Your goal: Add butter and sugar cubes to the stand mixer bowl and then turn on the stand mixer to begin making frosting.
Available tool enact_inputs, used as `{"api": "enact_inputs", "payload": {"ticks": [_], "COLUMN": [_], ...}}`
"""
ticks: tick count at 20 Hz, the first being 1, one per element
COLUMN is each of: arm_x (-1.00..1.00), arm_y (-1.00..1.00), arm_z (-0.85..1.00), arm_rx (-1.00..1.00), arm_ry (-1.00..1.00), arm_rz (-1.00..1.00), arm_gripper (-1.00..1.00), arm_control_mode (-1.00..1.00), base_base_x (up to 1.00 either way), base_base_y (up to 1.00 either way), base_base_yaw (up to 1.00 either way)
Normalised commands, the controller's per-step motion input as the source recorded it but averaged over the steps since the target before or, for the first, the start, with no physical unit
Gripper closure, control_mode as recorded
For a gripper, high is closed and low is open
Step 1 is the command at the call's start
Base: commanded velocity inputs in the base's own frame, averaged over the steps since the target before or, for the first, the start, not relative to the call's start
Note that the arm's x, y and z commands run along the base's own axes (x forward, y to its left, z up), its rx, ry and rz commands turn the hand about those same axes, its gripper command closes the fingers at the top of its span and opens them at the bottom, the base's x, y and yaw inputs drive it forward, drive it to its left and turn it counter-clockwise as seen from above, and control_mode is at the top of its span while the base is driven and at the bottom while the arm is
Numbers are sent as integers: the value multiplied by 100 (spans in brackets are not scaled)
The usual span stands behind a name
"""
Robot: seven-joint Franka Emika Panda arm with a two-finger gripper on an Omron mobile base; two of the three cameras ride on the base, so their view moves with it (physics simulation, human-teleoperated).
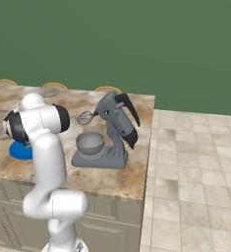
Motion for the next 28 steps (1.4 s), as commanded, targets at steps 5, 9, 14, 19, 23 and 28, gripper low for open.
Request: {"api": "enact_inputs", "payload": {"ticks": [5,9,14,19,23,28], "arm_x": [4,2,0,0,0,0], "arm_y": [0,0,0,0,0,0], "arm_z": [-7,0,0,0,0,-13], "arm_rx": [0,0,0,0,0,0], "arm_ry": [0,0,0,0,0,0], "arm_rz": [0,0,0,0,0,0], "arm_gripper": [-100,-100,-100,-100,-100,-100], "arm_control_mode": [-100,-100,-100,-100,-100,-100], "base_base_x": [0,0,0,0,0,0], "base_base_y": [0,0,0,0,0,0], "base_base_yaw": [0,0,0,0,0,0]}}
